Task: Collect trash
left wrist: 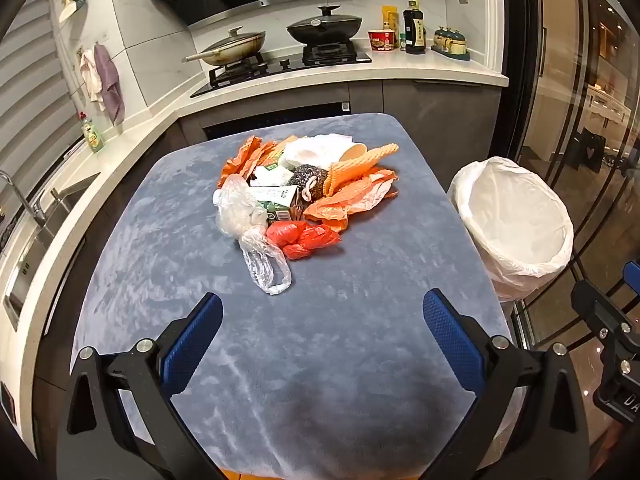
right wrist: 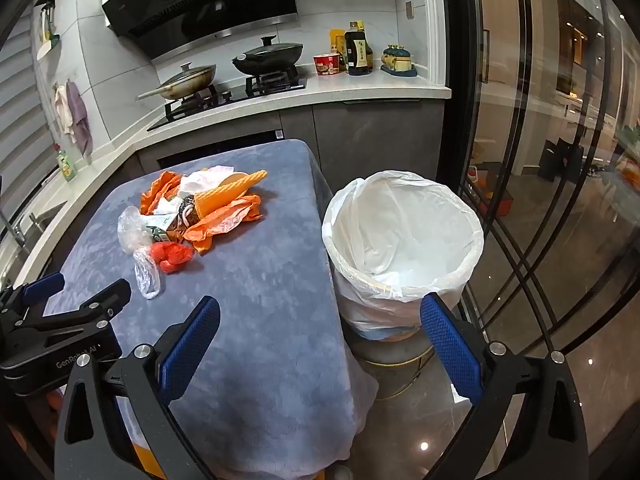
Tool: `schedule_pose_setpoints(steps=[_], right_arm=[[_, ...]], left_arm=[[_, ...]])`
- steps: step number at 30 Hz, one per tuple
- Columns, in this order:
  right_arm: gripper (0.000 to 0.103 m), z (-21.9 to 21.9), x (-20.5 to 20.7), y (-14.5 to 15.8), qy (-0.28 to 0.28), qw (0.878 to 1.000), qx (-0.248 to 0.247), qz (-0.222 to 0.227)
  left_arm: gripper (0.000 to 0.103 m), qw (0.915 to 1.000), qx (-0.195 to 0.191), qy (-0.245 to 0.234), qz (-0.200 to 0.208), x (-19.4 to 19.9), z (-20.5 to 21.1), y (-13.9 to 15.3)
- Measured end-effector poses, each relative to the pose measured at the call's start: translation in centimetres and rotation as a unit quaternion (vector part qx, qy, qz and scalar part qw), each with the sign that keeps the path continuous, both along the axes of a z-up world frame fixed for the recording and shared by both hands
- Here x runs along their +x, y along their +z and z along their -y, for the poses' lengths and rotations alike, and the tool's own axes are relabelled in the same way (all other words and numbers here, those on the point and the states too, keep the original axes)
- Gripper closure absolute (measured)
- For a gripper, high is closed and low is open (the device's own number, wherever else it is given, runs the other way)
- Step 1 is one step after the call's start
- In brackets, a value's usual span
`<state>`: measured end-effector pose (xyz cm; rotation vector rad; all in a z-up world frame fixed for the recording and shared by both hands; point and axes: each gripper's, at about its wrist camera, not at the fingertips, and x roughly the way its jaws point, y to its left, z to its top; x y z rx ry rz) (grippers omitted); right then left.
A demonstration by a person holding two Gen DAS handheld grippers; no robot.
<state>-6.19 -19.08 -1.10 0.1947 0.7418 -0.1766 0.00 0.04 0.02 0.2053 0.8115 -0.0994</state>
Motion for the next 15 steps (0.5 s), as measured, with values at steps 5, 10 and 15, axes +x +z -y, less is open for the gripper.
schedule_pose_setpoints(steps=[5,10,15], right_arm=[[0.007,-0.10,0.08,-0.15,0.000,1.000,-0.001,-0.001],[0.007,-0.17,0.14,-0.26,-0.001,1.000,-0.003,-0.001],[0.007,-0.11,0.12,-0.24,0.000,1.000,-0.001,0.000]], left_arm=[[0.007,1.0000,-0.001,0.000,0.000,0.00,-0.01,0.00],[0.007,1.0000,0.000,-0.001,-0.001,0.00,-0.02,0.00],[0.007,1.0000,0.000,-0.001,-0.001,-0.01,-0.02,0.04]])
